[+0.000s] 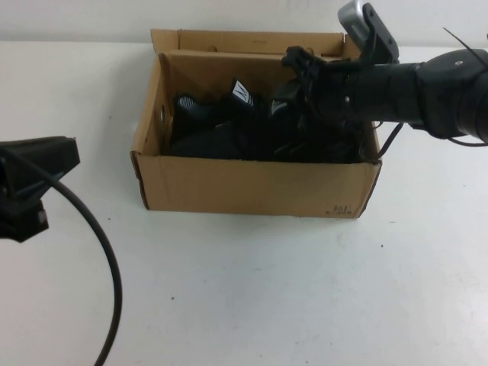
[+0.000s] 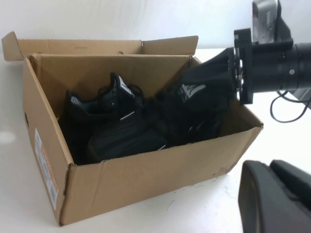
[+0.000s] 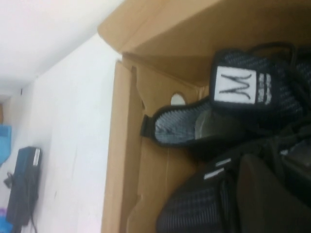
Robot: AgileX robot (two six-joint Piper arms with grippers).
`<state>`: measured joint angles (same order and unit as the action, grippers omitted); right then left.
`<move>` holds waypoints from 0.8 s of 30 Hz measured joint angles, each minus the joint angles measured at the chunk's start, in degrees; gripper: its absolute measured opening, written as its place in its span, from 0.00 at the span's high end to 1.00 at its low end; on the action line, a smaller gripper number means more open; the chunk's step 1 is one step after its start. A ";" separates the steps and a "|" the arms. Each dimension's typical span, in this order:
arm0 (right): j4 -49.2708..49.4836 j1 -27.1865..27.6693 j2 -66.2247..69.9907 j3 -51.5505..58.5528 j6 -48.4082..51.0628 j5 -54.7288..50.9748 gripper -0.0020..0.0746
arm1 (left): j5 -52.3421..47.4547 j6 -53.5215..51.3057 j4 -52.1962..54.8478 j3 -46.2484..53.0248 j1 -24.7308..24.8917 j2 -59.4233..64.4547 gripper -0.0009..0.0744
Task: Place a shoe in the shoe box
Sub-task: Place the shoe in the shoe box
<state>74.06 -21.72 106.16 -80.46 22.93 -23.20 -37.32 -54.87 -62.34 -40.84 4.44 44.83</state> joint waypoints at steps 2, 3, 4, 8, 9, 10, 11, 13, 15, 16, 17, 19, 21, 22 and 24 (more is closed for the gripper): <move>0.00 0.06 0.94 0.00 0.00 -1.93 0.98 | -0.03 0.00 0.00 0.00 0.00 0.00 0.99; 0.00 0.06 1.63 0.00 0.00 -3.01 0.98 | -0.13 0.00 0.00 0.00 0.00 0.00 0.99; 0.00 0.06 2.53 0.00 0.00 -4.07 0.98 | -0.13 0.00 0.00 0.00 0.00 0.00 0.99; 0.00 0.06 4.56 0.00 0.00 -6.15 0.98 | -0.13 0.00 0.00 0.00 0.00 0.00 0.99; -0.29 0.06 4.84 0.00 0.00 -6.26 0.98 | -0.13 0.08 0.00 0.00 0.00 0.00 0.99; -0.26 0.06 4.84 0.00 0.00 -6.27 0.97 | -0.13 0.08 0.00 0.00 0.00 0.00 0.99; -0.26 0.06 4.84 0.00 0.23 -6.27 0.97 | -0.13 0.08 0.00 0.00 0.00 0.00 0.99; -0.26 0.06 4.84 -0.11 2.10 -6.35 0.92 | -0.13 0.08 0.00 0.00 0.00 0.00 0.99; -0.26 0.06 4.84 -0.24 4.91 -7.34 0.81 | -0.25 0.08 0.00 0.00 0.00 0.00 0.99; -0.26 0.06 4.84 -0.32 6.36 -7.92 0.73 | -0.25 0.08 0.00 0.00 0.00 0.00 0.99; -0.26 0.06 4.71 -0.47 7.40 -8.34 0.67 | -0.36 0.08 0.00 0.00 0.00 0.00 0.99; -0.26 0.06 3.87 -0.72 8.94 -8.46 0.50 | -0.92 0.08 0.00 0.00 0.00 0.00 0.99; -0.26 0.06 2.49 -0.95 9.63 -7.54 0.38 | -1.80 -0.11 0.00 0.00 0.00 0.00 0.99; -0.40 0.06 1.49 -0.94 9.90 -6.76 0.35 | -2.62 -0.55 0.00 0.00 0.00 0.00 0.99; -0.53 0.06 -0.84 -1.06 11.71 -5.15 0.31 | -4.63 -1.66 0.00 0.00 0.00 0.00 0.99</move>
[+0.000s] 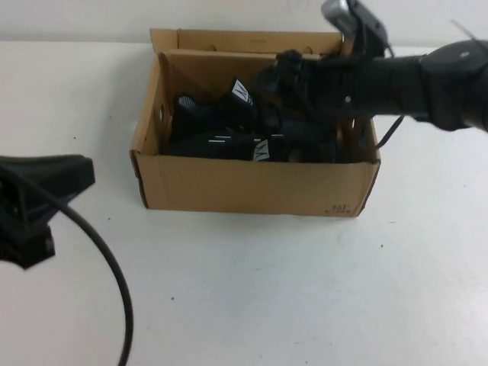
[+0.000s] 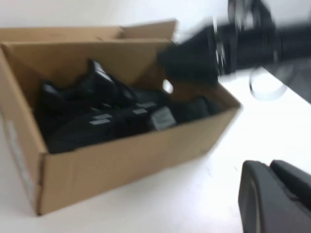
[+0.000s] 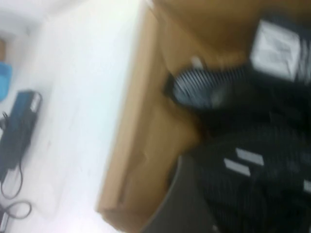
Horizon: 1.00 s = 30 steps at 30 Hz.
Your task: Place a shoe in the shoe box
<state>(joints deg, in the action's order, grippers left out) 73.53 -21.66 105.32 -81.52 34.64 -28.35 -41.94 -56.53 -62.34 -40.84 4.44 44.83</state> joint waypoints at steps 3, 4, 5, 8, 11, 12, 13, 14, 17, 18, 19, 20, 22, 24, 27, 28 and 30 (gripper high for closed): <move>-0.34 0.00 -3.53 -0.04 3.66 1.86 0.30 | -4.22 -2.55 0.00 0.00 0.00 0.00 0.99; -0.62 0.00 -4.85 -0.04 5.18 2.27 0.31 | -6.03 -3.62 0.00 0.00 0.00 0.00 0.99; -1.18 0.00 -5.97 -0.04 6.39 2.44 0.32 | -8.04 -4.42 0.52 -0.14 0.00 0.00 0.99; -2.60 0.00 -10.70 -0.04 10.89 2.44 0.41 | -14.30 -6.89 5.93 -2.61 0.00 0.00 0.99; -4.62 0.00 -16.08 -0.04 13.90 2.33 0.65 | -20.18 -6.15 18.44 -7.28 0.00 0.00 0.99; -5.61 0.00 -18.13 -0.04 14.34 2.22 0.76 | -21.56 -3.76 24.23 -9.19 0.00 -0.05 0.99; -6.51 0.00 -19.84 -0.04 14.46 2.22 0.83 | -22.46 -1.02 29.01 -10.69 0.00 -0.05 0.99; -7.63 0.00 -21.92 -0.04 14.58 2.12 0.88 | -22.77 3.23 34.81 -12.55 0.00 -0.05 0.99; -11.32 0.00 -27.66 -0.04 14.59 1.45 0.96 | -21.87 17.63 48.82 -16.75 0.00 -0.05 0.99; -13.30 0.00 -29.69 -0.04 14.00 1.02 0.97 | -21.00 21.52 51.73 -17.73 0.00 -0.28 0.99; -15.45 0.00 -31.70 -0.04 12.54 0.69 0.98 | -20.06 24.16 53.45 -18.31 0.00 -0.57 0.99; -18.92 0.00 -33.69 -0.04 10.13 0.23 0.98 | -18.60 26.86 54.80 -18.43 0.00 -1.08 0.99; -27.20 0.00 -37.22 -0.04 3.90 -0.70 0.99 | -16.09 30.55 55.81 -18.63 0.00 -2.35 0.99; -37.94 0.00 -41.00 -0.04 -4.49 -2.66 0.99 | -13.45 32.71 55.16 -18.75 0.00 -4.43 0.99; -52.81 0.00 -45.76 -0.04 -16.04 -6.57 0.99 | -9.78 33.68 51.30 -18.75 0.00 -8.52 0.99; -56.61 0.00 -47.45 0.63 -19.23 -7.24 0.99 | -8.18 33.68 49.32 -18.63 0.00 -10.15 0.99; -61.64 0.00 -51.24 3.20 -23.39 -6.86 0.99 | -4.93 32.65 44.89 -17.04 0.00 -13.50 0.99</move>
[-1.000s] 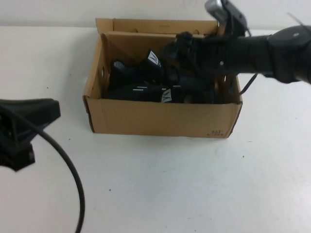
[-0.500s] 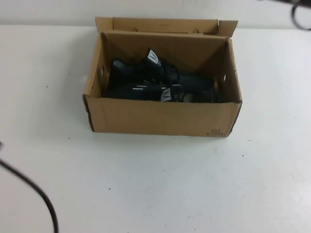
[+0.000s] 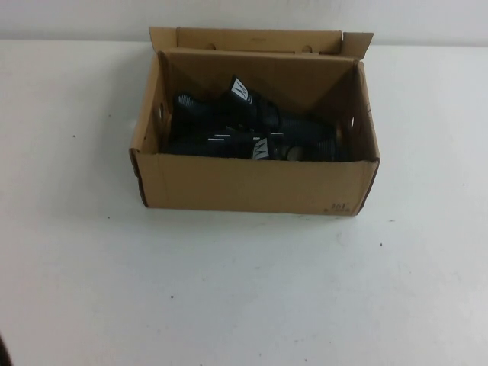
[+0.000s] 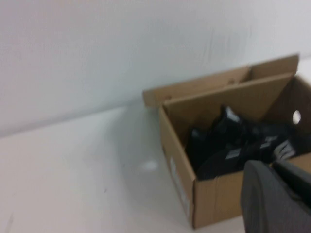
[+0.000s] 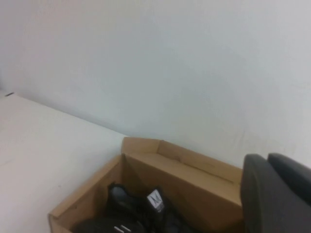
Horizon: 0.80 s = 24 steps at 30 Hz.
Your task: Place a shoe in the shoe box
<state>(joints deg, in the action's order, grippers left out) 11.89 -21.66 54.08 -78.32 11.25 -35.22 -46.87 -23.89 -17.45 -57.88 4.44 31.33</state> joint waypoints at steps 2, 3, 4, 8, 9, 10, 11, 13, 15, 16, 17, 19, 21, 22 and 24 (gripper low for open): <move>-2.89 0.08 -4.37 4.89 -2.21 1.98 0.99 | 3.28 -2.34 -3.89 3.06 0.00 -3.79 0.99; -3.42 0.08 -6.18 7.25 -2.65 2.97 0.99 | 4.32 -3.26 -5.07 4.61 0.00 -5.22 0.99; -3.79 0.08 -8.49 10.45 -3.04 3.97 0.99 | 5.42 -4.24 -6.43 6.68 0.00 -6.97 0.99; -4.46 0.08 -17.61 24.02 -4.36 8.15 0.99 | 8.12 -5.93 -9.54 14.74 0.00 -13.48 0.99; -4.44 0.08 -20.05 27.73 -4.47 9.26 0.99 | 8.48 -6.05 -9.96 16.55 0.00 -14.98 0.99; -4.44 0.08 -22.50 31.38 -4.51 10.36 0.99 | 8.59 -6.17 -10.32 18.09 0.00 -16.37 0.99; -4.67 0.08 -25.02 34.93 -4.51 11.39 0.99 | 8.65 -6.17 -10.57 19.40 0.00 -17.36 0.99; -5.22 0.08 -30.01 41.56 -4.51 13.28 0.99 | 8.99 -6.17 -10.93 21.47 0.00 -19.39 0.99; -5.33 0.08 -34.20 46.77 -4.51 14.11 0.99 | 9.00 -5.91 -11.72 22.71 0.00 -20.40 0.99; -5.33 0.08 -36.31 49.32 -4.51 14.41 0.99 | 8.89 -5.65 -12.39 23.09 0.00 -20.71 0.99; -5.33 0.08 -38.26 51.65 -4.51 14.71 0.99 | 8.76 -5.49 -12.97 23.22 0.00 -20.81 0.99; -5.33 0.08 -41.26 55.33 -4.51 14.83 0.99 | 8.38 -5.35 -13.41 23.36 0.00 -20.81 0.99; -5.65 0.08 -43.71 58.60 -4.51 15.06 0.99 | 8.38 -5.26 -13.64 23.36 0.00 -20.81 0.99; -5.75 0.08 -44.49 59.85 -4.51 15.06 0.99 | 8.38 -5.16 -13.74 23.36 0.00 -20.81 0.99; -5.87 0.08 -45.20 61.48 -4.51 15.06 0.99 | 8.34 -5.12 -13.74 23.36 0.00 -20.81 0.99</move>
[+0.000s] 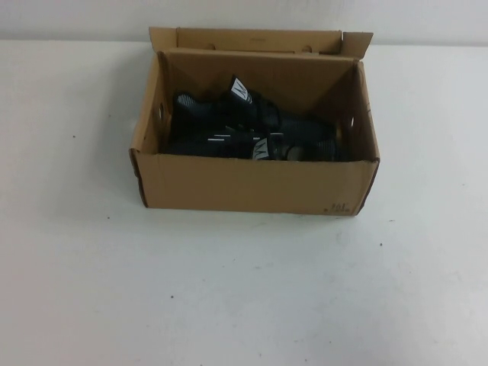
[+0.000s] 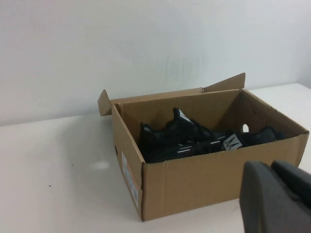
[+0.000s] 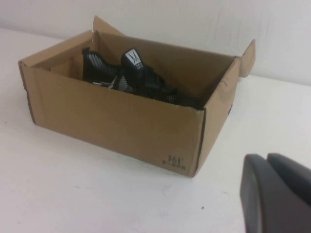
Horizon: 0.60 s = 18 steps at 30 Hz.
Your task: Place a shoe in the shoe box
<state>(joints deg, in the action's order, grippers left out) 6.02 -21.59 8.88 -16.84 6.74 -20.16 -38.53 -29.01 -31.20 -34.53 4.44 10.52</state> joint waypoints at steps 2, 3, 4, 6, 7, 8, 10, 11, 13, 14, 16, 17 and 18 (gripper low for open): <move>0.00 0.00 -0.06 0.65 0.00 0.00 0.99 | -0.09 -0.01 0.00 0.00 0.00 0.00 0.99; 0.00 0.00 -0.06 0.67 0.00 0.00 1.00 | -0.09 -0.01 0.00 0.00 0.00 0.00 0.99; 0.00 0.00 -0.06 0.78 0.00 0.00 1.00 | -0.09 -0.01 0.00 0.00 0.00 0.00 0.99; 0.00 0.00 -0.06 0.78 0.00 0.00 1.00 | -0.13 -0.01 0.00 0.00 0.00 0.00 0.99; 0.00 0.00 -0.06 0.78 0.00 0.00 1.00 | -0.22 -0.01 0.00 0.00 0.00 0.00 0.99; 0.00 0.00 -0.06 0.78 0.00 0.00 1.00 | -0.22 -0.01 0.00 0.00 0.00 0.00 0.99; 0.00 0.00 -0.06 0.78 0.00 0.00 1.00 | -0.22 -0.01 0.00 0.00 0.00 0.00 0.99; 0.00 0.00 -0.06 0.78 0.00 0.00 1.00 | -0.22 0.03 0.00 0.00 0.00 0.00 0.99; 0.00 0.00 -0.06 0.78 0.00 0.00 1.00 | -0.22 0.03 0.00 0.00 0.00 0.00 0.99; 0.00 0.00 -0.06 0.78 0.00 0.00 1.00 | -0.22 0.03 0.00 0.00 0.00 0.00 0.99; 0.11 0.00 -0.06 0.78 0.00 0.00 1.00 | -0.22 0.03 0.00 0.00 0.00 0.00 0.99; 0.11 0.00 -0.06 0.78 0.00 0.00 1.00 | -0.22 0.03 -0.10 0.00 0.00 0.00 0.99; 0.11 0.00 -0.06 0.78 0.00 0.00 1.00 | -0.22 0.03 -0.10 0.00 0.00 0.00 0.99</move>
<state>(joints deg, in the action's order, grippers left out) 6.13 -21.59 8.82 -16.06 6.74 -20.16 -38.75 -28.98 -31.30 -34.53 4.44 10.52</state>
